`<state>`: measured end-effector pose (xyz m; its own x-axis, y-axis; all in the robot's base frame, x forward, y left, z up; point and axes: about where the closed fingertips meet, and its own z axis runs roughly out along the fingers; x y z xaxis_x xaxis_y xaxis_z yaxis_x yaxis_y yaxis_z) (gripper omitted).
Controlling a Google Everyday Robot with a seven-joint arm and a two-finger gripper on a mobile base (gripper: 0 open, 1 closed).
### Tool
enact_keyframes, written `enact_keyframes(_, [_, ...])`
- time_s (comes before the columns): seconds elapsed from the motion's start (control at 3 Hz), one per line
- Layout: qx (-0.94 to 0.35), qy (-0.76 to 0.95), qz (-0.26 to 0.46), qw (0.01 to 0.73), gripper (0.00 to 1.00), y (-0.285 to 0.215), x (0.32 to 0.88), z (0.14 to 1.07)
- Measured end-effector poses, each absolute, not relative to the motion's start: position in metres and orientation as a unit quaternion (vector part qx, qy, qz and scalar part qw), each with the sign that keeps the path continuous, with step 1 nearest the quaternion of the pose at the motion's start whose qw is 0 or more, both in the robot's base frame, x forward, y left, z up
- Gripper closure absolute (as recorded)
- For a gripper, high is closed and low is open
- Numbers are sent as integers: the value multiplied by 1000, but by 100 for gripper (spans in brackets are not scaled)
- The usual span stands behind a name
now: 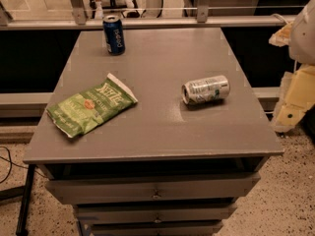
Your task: Place 7up can upright
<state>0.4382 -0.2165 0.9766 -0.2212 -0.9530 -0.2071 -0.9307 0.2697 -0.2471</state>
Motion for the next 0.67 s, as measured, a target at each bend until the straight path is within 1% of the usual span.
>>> enact_keyframes(0.33, [-607, 776, -37, 169, 0, -213, 445, 976])
enact_keyframes(0.67, [-627, 755, -29, 189, 0, -194, 484, 960])
